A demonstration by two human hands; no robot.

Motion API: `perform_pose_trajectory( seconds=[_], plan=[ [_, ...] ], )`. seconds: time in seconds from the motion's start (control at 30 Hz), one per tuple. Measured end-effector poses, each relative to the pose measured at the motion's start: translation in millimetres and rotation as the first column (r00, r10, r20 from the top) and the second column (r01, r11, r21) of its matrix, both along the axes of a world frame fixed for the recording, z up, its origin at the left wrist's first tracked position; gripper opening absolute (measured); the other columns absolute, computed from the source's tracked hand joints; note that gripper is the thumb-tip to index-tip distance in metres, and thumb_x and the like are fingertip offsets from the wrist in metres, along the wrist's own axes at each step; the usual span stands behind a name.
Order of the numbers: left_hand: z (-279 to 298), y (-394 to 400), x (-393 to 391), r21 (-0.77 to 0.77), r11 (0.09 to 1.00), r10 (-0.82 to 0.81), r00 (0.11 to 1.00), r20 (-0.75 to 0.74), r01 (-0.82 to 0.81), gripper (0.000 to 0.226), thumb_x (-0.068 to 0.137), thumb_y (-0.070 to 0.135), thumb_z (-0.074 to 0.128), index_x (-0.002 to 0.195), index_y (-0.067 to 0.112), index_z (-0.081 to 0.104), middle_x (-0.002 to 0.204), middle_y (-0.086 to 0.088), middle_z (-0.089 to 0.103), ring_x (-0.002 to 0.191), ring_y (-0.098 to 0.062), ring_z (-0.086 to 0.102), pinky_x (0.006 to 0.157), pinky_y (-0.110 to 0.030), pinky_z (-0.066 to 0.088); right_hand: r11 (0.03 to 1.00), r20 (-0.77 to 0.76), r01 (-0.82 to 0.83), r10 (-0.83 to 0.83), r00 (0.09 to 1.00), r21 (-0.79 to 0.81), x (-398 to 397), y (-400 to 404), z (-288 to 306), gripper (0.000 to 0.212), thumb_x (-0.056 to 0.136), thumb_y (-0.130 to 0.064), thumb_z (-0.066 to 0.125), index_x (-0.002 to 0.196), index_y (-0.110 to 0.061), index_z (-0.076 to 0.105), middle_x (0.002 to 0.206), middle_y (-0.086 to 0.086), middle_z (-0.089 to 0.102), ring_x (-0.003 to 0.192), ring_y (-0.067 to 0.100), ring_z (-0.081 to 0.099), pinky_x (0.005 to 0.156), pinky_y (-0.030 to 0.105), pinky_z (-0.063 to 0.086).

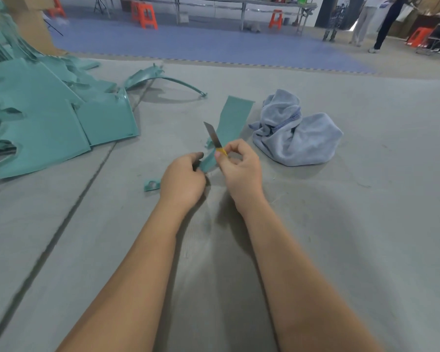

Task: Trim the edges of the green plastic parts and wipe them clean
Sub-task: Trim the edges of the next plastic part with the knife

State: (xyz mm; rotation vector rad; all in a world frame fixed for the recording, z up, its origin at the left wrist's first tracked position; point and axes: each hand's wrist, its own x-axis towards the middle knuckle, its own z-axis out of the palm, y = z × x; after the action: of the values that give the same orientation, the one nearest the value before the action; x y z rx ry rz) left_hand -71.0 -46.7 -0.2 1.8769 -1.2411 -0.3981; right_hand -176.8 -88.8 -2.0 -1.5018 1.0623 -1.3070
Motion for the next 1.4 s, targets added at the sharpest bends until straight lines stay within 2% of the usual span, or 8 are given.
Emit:
perform_pose_trajectory(
  seconds=[0.1, 0.17, 0.33, 0.5, 0.7, 0.8, 1.03, 1.4],
  plan=[
    [8.6, 1.7, -5.1, -0.019, 0.995, -0.097, 0.992, 0.077, 0.099, 0.04, 0.086, 0.003, 0.049, 0.117, 0.019, 0.069, 0.115, -0.008, 0.07, 0.108, -0.029, 0.062, 0.091, -0.037, 0.05, 0.996, -0.01, 0.084, -0.084, 0.996, 0.011, -5.3, -9.4, -2.0, 0.022, 0.086, -0.008, 0.067, 0.072, -0.019, 0.054, 0.069, 0.001, 0.06, 0.068, 0.015, 0.055, 0.071, 0.04, 0.049],
    [13.0, 3.8, -0.9, 0.05, 0.99, -0.138, 0.953, 0.271, 0.13, 0.036, 0.088, 0.008, 0.048, 0.115, 0.02, 0.068, 0.11, -0.009, 0.07, 0.103, -0.031, 0.062, 0.083, -0.036, 0.051, 0.99, 0.023, 0.13, -0.131, 0.991, 0.055, -8.3, -15.9, -1.1, 0.018, 0.087, -0.005, 0.065, 0.074, -0.013, 0.055, 0.07, 0.01, 0.061, 0.068, 0.022, 0.056, 0.075, 0.049, 0.052],
    [14.1, 13.6, 24.3, 0.162, 0.985, -0.059, 0.799, 0.599, -0.049, 0.023, 0.092, 0.027, 0.049, 0.099, 0.018, 0.069, 0.092, -0.007, 0.069, 0.089, -0.032, 0.062, 0.072, -0.035, 0.043, 0.977, 0.052, 0.168, -0.176, 0.983, 0.13, -11.1, -25.4, 1.9, 0.022, 0.09, -0.004, 0.06, 0.073, -0.015, 0.051, 0.071, 0.01, 0.058, 0.065, 0.021, 0.057, 0.069, 0.045, 0.054],
    [1.3, 10.3, 24.7, 0.062, 0.997, 0.007, 0.882, 0.471, -0.041, 0.024, 0.098, 0.03, 0.045, 0.1, 0.015, 0.064, 0.092, -0.008, 0.067, 0.086, -0.032, 0.059, 0.066, -0.036, 0.039, 0.968, 0.203, 0.176, -0.211, 0.956, 0.177, -0.8, -11.8, 7.9, 0.021, 0.1, -0.011, 0.046, 0.084, -0.023, 0.041, 0.084, 0.005, 0.06, 0.06, 0.015, 0.064, 0.053, 0.028, 0.05],
    [-6.2, 4.1, 22.2, -0.031, 0.995, 0.102, 0.949, 0.3, -0.097, 0.025, 0.101, 0.032, 0.037, 0.095, 0.019, 0.057, 0.074, 0.004, 0.054, 0.071, -0.023, 0.048, 0.059, -0.034, 0.03, 0.998, 0.026, -0.01, 0.009, 1.0, 0.066, -3.3, 4.7, 4.6, 0.017, 0.099, -0.026, 0.047, 0.082, -0.028, 0.049, 0.058, -0.001, 0.046, 0.051, 0.012, 0.038, 0.052, 0.028, 0.033],
    [-7.6, 4.1, 23.3, -0.022, 0.993, 0.114, 0.962, 0.249, -0.112, 0.02, 0.099, 0.033, 0.04, 0.087, 0.026, 0.055, 0.065, 0.011, 0.049, 0.067, -0.018, 0.046, 0.054, -0.033, 0.025, 0.978, 0.049, -0.107, 0.099, 0.994, 0.182, -3.4, 2.6, 4.4, 0.043, 0.102, -0.043, 0.035, 0.081, -0.018, 0.062, 0.057, -0.006, 0.035, 0.051, 0.008, 0.03, 0.055, 0.025, 0.026],
    [-3.8, 5.2, 22.1, -0.064, 0.988, 0.145, 0.98, 0.14, -0.137, 0.019, 0.094, 0.032, 0.044, 0.08, 0.03, 0.057, 0.065, 0.013, 0.053, 0.062, -0.002, 0.047, 0.051, -0.024, 0.029, 0.947, 0.053, -0.253, 0.247, 0.968, 0.197, -11.5, -0.2, 5.4, 0.033, 0.098, -0.018, 0.053, 0.065, -0.017, 0.054, 0.05, -0.002, 0.05, 0.042, 0.005, 0.037, 0.043, 0.015, 0.03],
    [-3.0, 4.8, 20.8, -0.029, 0.99, 0.139, 0.978, 0.154, -0.136, 0.041, 0.094, 0.039, 0.042, 0.075, 0.009, 0.062, 0.061, -0.006, 0.057, 0.061, -0.024, 0.054, 0.052, -0.03, 0.033, 0.917, 0.061, -0.361, 0.356, 0.932, 0.168, -19.7, -4.1, 4.2, 0.03, 0.098, -0.014, 0.055, 0.069, -0.009, 0.059, 0.043, -0.006, 0.038, 0.04, 0.005, 0.031, 0.043, 0.014, 0.027]
  ],
)
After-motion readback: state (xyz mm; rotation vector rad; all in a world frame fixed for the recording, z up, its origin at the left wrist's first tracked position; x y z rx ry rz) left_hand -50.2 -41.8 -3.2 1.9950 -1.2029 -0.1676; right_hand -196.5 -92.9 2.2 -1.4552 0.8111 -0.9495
